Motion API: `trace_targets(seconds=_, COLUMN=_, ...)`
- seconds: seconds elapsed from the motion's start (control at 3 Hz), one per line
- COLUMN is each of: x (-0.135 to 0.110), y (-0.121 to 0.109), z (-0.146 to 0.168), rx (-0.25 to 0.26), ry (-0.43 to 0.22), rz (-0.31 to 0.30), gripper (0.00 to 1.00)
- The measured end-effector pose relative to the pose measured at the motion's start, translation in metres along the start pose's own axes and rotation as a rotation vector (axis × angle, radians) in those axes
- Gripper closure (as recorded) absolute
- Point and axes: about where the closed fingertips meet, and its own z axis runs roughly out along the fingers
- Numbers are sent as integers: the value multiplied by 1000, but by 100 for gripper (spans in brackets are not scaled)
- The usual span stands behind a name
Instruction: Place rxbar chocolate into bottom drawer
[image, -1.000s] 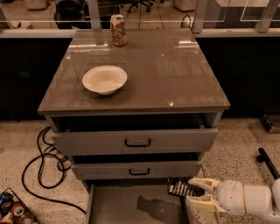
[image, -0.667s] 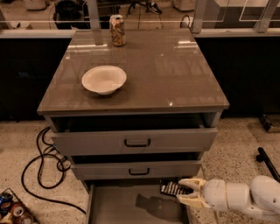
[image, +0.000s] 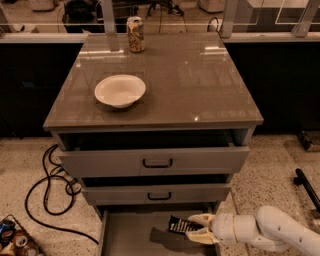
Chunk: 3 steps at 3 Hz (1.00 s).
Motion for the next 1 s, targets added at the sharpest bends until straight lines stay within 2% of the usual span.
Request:
trace_targets(seconds=0.33, x=22, y=1, z=32, rx=-18, ry=-75, rz=46, gripper=100)
trace_targets(seconds=0.67, x=23, y=1, z=34, rx=-20, ry=-75, rz=45, gripper=100)
trace_targets(seconds=1.0, x=37, y=-5, z=53, rx=-16, ry=-99, rz=48, gripper=100)
